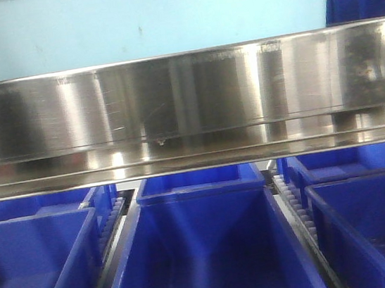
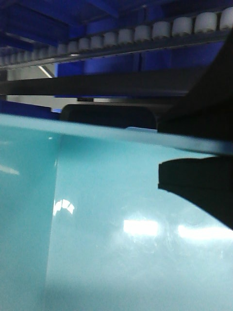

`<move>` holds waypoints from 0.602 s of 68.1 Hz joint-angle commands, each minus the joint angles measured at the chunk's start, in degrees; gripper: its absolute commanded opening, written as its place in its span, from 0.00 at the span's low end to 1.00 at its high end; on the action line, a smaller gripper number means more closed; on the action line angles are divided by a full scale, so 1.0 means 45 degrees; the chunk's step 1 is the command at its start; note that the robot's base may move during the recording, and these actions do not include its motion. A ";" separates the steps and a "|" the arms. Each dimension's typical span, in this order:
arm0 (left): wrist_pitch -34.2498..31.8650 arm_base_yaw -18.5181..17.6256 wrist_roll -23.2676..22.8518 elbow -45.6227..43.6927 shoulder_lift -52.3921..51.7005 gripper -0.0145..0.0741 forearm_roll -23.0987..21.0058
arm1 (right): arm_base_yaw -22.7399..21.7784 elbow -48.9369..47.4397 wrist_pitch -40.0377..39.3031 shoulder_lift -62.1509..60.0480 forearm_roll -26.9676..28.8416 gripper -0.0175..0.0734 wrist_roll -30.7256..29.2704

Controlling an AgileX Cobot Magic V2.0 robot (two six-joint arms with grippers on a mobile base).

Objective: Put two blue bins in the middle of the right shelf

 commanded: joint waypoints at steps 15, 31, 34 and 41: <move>0.1162 -0.0037 0.0019 -0.0097 0.0840 0.04 -0.0388 | 0.0005 -0.0059 0.0094 0.0846 -0.0012 0.02 -0.0433; 0.1357 -0.0037 0.0019 -0.0097 0.1038 0.05 -0.0361 | 0.0005 -0.0059 0.0208 0.1054 -0.0012 0.02 -0.0433; 0.1357 -0.0037 0.0019 -0.0097 0.1038 0.07 -0.0338 | 0.0005 -0.0059 0.0208 0.1055 -0.0012 0.02 -0.0433; 0.1357 -0.0037 0.0019 -0.0097 0.1038 0.20 -0.0338 | 0.0005 -0.0059 0.0208 0.1055 -0.0012 0.10 -0.0433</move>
